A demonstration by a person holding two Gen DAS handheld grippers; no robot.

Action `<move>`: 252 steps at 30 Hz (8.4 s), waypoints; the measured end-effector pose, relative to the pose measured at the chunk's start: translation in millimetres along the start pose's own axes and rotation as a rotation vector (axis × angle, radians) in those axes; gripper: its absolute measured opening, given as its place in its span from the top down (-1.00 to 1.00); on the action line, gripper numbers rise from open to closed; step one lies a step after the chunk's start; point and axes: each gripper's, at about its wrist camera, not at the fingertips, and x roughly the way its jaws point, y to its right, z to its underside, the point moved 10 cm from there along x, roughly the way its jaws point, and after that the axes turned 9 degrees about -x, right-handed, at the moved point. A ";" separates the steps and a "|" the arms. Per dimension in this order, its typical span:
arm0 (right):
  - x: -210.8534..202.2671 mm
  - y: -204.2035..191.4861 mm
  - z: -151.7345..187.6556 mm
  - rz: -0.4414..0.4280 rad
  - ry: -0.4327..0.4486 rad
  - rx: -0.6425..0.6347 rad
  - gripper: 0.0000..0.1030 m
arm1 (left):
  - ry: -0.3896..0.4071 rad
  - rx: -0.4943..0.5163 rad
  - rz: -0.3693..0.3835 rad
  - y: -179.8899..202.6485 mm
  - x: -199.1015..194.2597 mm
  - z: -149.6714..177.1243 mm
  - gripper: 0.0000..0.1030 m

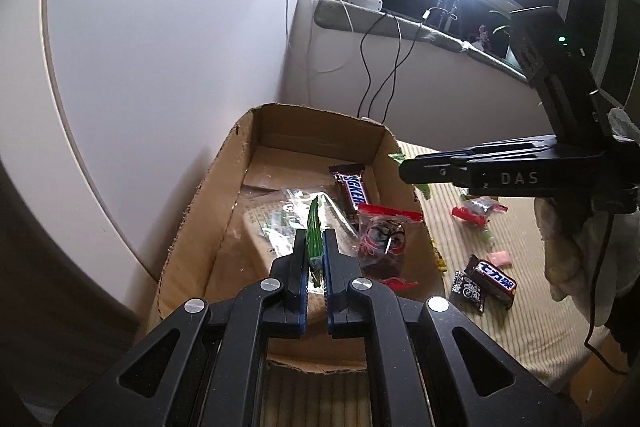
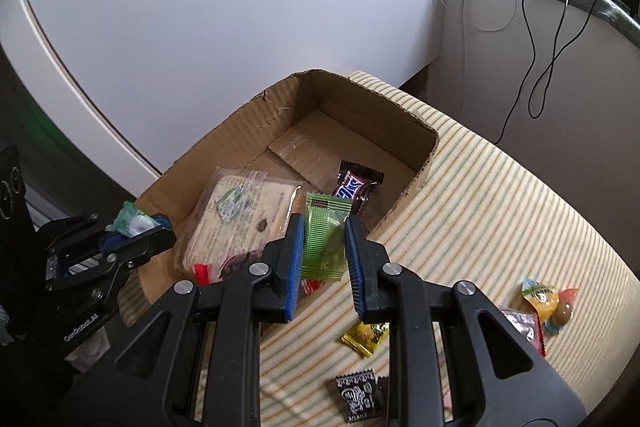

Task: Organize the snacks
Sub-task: 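Carry the green packet in the right tool while the left tool carries a green stick candy over the box, then open both tools above the box to drop the green candies inside, then withdraw both open tools from the box toward the remaining snacks, then grasp the black candy packet with the left tool while the right tool grasps a Snickers bar, then carry the black packet and the Snickers bar over the box with both tools, then open both tools to release the snacks into the box, then withdraw both tools from the box toward the pink and green candies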

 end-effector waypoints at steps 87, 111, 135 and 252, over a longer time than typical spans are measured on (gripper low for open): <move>-16.0 61.6 166.4 -0.027 -0.122 0.104 0.42 | -0.258 0.052 0.122 139.8 62.4 97.9 -0.03; -34.3 68.7 174.9 0.011 -0.098 0.118 0.43 | -0.206 0.139 0.060 143.8 67.5 95.0 0.55; -65.5 44.2 83.6 0.040 0.037 0.061 0.43 | -0.019 0.070 0.057 93.9 7.8 17.4 0.55; -45.0 99.2 168.8 0.115 -0.069 0.026 0.16 | -0.149 0.138 0.060 150.7 58.4 61.5 0.13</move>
